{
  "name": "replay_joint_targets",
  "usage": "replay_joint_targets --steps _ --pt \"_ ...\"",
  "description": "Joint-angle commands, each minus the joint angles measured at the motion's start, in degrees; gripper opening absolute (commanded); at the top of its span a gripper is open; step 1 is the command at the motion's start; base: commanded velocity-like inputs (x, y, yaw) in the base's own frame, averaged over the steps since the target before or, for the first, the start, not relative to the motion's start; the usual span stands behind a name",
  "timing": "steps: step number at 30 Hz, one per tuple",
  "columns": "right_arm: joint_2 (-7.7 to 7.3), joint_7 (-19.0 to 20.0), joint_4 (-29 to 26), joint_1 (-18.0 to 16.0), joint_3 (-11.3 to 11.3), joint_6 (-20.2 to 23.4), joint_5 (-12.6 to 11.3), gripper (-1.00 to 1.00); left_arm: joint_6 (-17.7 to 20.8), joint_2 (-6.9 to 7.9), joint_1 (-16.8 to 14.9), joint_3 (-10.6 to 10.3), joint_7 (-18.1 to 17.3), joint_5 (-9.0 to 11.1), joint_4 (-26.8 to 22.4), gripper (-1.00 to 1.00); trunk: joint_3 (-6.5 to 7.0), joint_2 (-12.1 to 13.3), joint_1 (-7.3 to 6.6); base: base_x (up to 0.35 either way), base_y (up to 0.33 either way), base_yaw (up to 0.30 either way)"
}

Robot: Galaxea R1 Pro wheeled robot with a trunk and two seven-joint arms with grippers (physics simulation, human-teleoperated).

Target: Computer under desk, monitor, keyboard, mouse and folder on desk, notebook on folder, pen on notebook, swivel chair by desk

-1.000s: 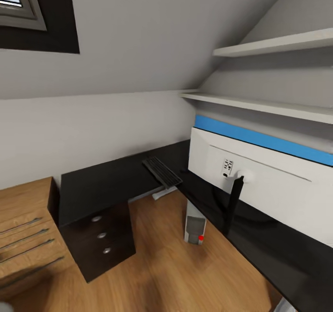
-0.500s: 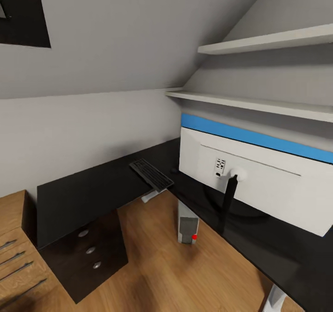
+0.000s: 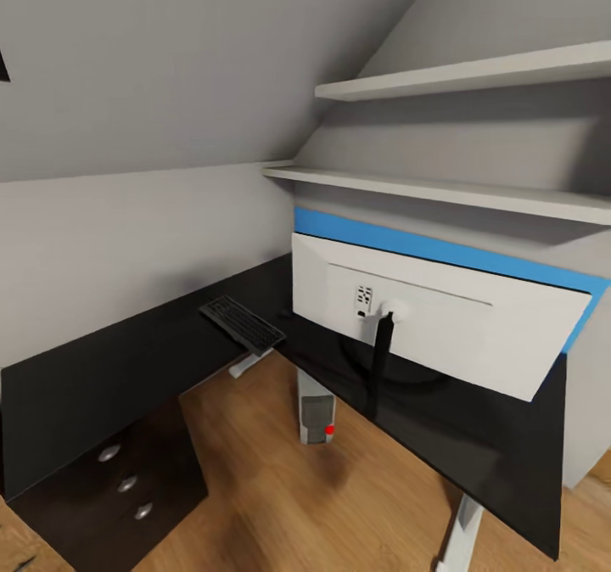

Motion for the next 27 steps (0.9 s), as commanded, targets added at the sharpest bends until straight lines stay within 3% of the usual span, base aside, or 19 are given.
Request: replay_joint_targets --steps 1,18,27 --pt "0.00 -0.40 0.10 -0.07 -0.15 -0.18 0.46 1.00 -0.19 0.02 -0.03 -0.40 0.20 0.57 0.01 1.00 -0.08 -0.06 0.01 0.000 0.187 -0.300" --pt "0.00 -0.40 0.05 -0.07 -0.15 -0.18 0.47 1.00 -0.21 0.01 -0.03 -0.45 0.15 0.52 0.04 1.00 -0.08 -0.06 0.01 0.001 0.295 -0.300" --pt "0.00 -0.40 0.03 -0.07 -0.15 -0.18 0.64 1.00 -0.08 0.01 -0.03 -0.42 0.14 0.52 0.09 1.00 -0.08 -0.06 0.01 0.022 0.110 -0.300"
